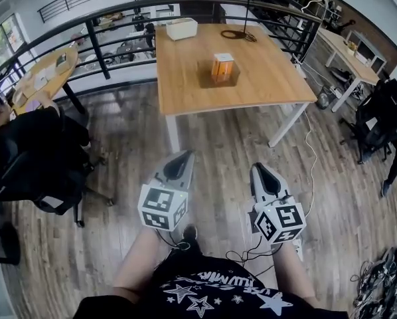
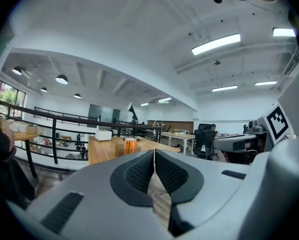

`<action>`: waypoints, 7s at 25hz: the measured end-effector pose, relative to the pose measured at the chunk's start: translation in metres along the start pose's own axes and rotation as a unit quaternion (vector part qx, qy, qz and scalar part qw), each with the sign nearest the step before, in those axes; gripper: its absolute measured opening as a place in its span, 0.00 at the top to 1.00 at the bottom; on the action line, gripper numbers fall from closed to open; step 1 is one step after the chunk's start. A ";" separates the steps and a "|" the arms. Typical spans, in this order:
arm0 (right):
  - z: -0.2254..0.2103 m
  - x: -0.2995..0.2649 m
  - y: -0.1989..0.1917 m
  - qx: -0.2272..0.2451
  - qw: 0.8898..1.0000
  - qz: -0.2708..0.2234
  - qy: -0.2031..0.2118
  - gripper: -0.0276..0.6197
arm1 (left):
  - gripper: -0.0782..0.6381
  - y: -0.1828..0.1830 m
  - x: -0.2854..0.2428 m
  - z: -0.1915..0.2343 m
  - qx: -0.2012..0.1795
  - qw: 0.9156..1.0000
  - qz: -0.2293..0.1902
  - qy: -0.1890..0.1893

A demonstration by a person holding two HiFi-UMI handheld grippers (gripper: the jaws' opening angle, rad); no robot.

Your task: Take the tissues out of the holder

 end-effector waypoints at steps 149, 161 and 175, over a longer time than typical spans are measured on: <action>-0.292 -0.750 -0.136 0.046 0.978 0.199 -0.051 0.52 | 0.87 -0.054 -0.593 0.434 0.029 0.997 0.078 -0.001; -0.291 -0.738 -0.122 0.017 0.989 0.139 -0.056 0.62 | 0.87 -0.054 -0.590 0.437 0.027 0.997 0.078 0.000; -0.286 -0.691 -0.065 -0.004 0.999 0.040 -0.025 0.62 | 0.87 -0.036 -0.567 0.387 -0.004 0.998 0.062 0.010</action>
Point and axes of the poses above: the fingertips, and each gripper's own axes: x backward along the fingers, z to its left, y out of its top, the point moved 1 cm from there along x, backward along the fingers, and after that the axes turned 8 degrees about -z, right-handed, at the moved point
